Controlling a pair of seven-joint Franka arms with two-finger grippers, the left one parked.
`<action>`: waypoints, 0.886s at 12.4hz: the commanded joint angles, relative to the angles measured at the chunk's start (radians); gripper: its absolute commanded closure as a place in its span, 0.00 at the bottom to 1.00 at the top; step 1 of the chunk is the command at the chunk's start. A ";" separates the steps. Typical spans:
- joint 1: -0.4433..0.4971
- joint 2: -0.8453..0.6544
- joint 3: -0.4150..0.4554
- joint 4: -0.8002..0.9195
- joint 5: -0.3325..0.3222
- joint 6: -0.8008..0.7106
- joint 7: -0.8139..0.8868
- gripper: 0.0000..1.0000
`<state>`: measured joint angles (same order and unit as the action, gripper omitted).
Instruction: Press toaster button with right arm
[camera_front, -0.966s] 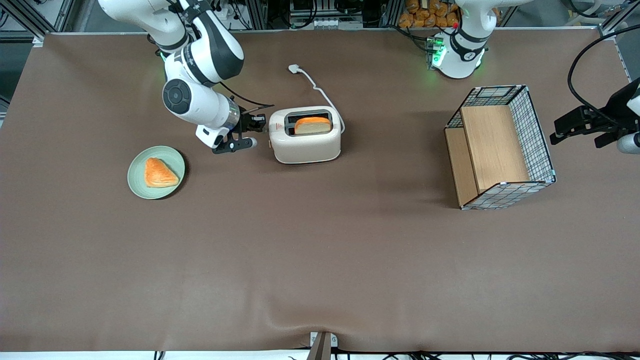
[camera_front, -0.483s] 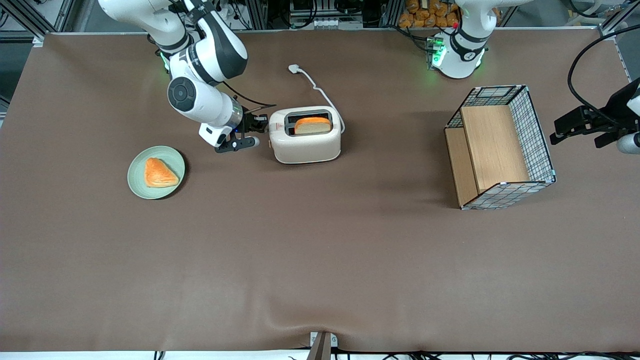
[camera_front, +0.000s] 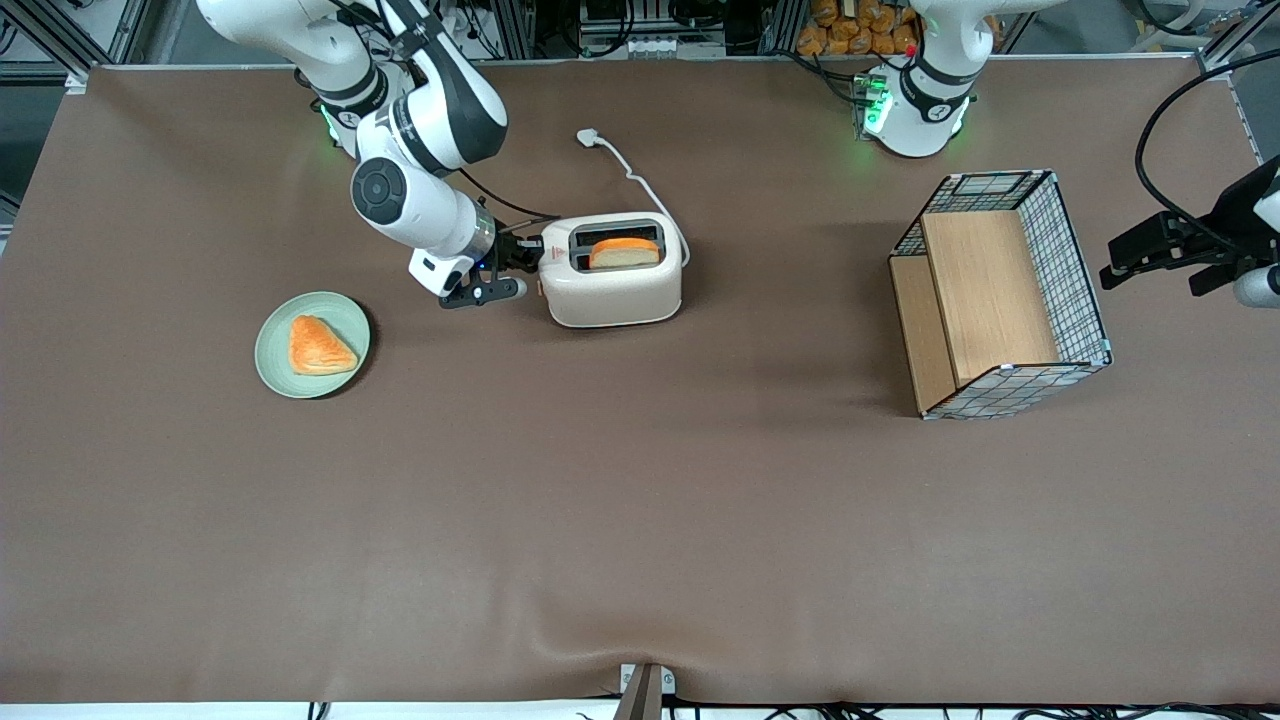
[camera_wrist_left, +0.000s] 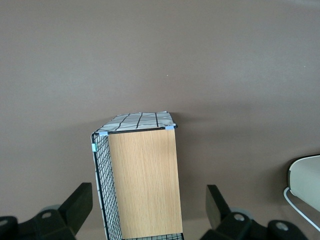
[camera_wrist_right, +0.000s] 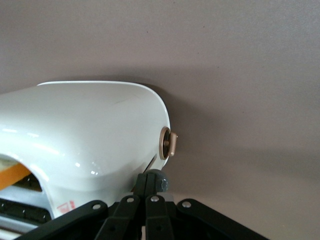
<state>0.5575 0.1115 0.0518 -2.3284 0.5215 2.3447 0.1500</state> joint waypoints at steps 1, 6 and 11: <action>0.022 0.017 -0.003 -0.020 0.044 0.068 -0.032 1.00; 0.024 0.039 -0.001 -0.032 0.080 0.119 -0.090 1.00; 0.021 0.050 -0.003 -0.051 0.133 0.145 -0.200 1.00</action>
<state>0.5634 0.1283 0.0457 -2.3495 0.6026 2.3998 0.0593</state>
